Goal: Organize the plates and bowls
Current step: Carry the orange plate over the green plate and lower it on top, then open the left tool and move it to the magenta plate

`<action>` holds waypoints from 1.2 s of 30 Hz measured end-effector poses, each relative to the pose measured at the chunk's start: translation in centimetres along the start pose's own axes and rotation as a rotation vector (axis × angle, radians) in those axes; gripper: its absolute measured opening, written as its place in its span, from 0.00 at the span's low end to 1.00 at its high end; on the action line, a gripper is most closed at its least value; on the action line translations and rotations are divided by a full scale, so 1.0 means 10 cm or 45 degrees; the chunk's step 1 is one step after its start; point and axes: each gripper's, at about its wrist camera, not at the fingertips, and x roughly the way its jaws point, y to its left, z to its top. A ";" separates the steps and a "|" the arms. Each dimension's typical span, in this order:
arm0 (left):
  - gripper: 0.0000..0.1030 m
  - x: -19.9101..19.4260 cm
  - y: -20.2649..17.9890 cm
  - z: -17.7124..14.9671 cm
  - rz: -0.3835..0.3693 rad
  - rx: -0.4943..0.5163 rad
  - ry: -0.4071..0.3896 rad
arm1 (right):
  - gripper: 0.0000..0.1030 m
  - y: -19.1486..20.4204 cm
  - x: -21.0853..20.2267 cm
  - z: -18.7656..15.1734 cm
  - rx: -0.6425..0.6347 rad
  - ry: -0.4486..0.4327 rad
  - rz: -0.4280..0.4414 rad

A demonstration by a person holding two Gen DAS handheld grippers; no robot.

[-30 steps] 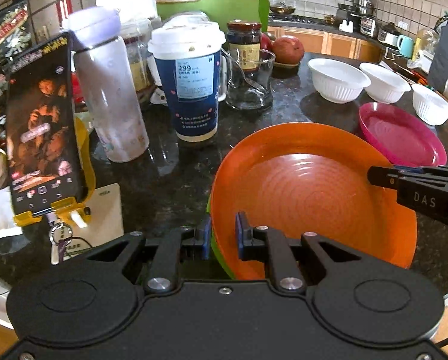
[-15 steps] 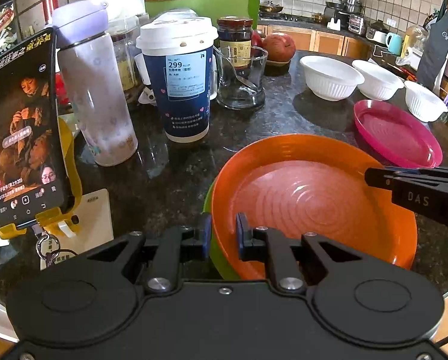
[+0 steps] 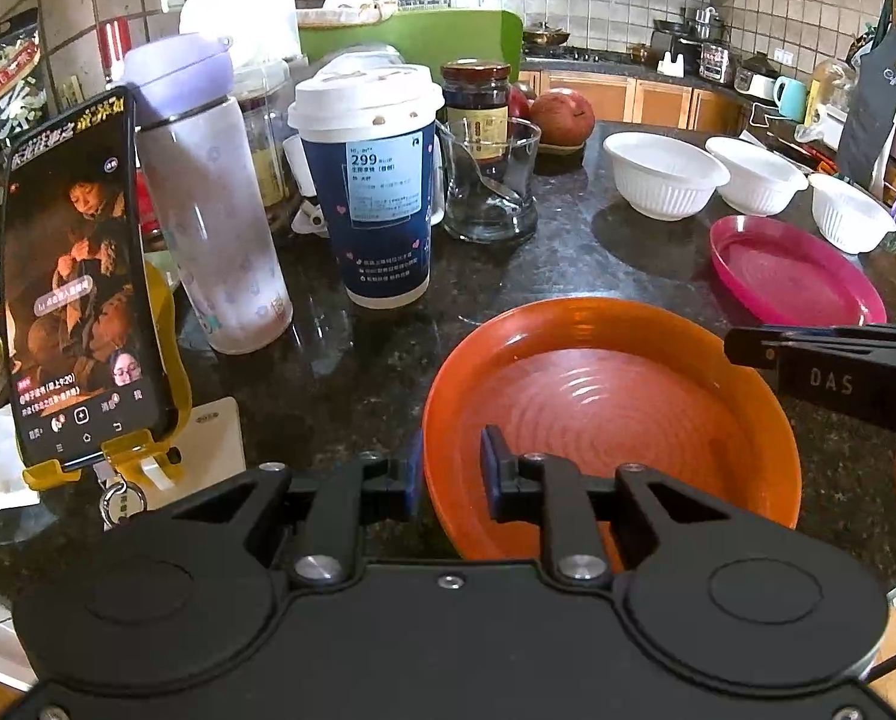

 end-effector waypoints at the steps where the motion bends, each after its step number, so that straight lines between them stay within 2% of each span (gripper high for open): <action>1: 0.30 0.00 0.00 0.00 -0.001 -0.003 -0.002 | 0.28 0.00 -0.02 0.00 0.000 -0.012 -0.001; 3: 0.33 -0.01 0.00 0.01 -0.004 -0.013 -0.005 | 0.31 -0.01 -0.05 0.01 0.003 -0.036 -0.004; 6: 0.52 -0.04 0.00 0.02 -0.014 -0.037 -0.027 | 0.36 -0.03 -0.09 0.01 0.006 -0.069 -0.010; 7: 0.54 -0.05 0.00 0.02 -0.016 -0.044 -0.037 | 0.37 -0.03 -0.10 0.01 0.008 -0.080 -0.012; 18: 0.57 -0.08 -0.15 0.09 -0.043 -0.027 -0.074 | 0.48 -0.14 -0.30 0.01 0.029 -0.214 -0.072; 23: 0.57 -0.07 -0.25 0.14 -0.093 -0.017 -0.074 | 0.55 -0.32 -0.48 0.01 0.110 -0.314 -0.161; 30: 0.57 -0.02 -0.46 0.21 -0.120 0.003 -0.071 | 0.55 -0.77 -0.69 0.03 0.171 -0.328 -0.269; 36: 0.57 0.04 -0.73 0.28 -0.133 -0.014 -0.038 | 0.58 -1.13 -0.78 0.03 0.070 -0.333 -0.391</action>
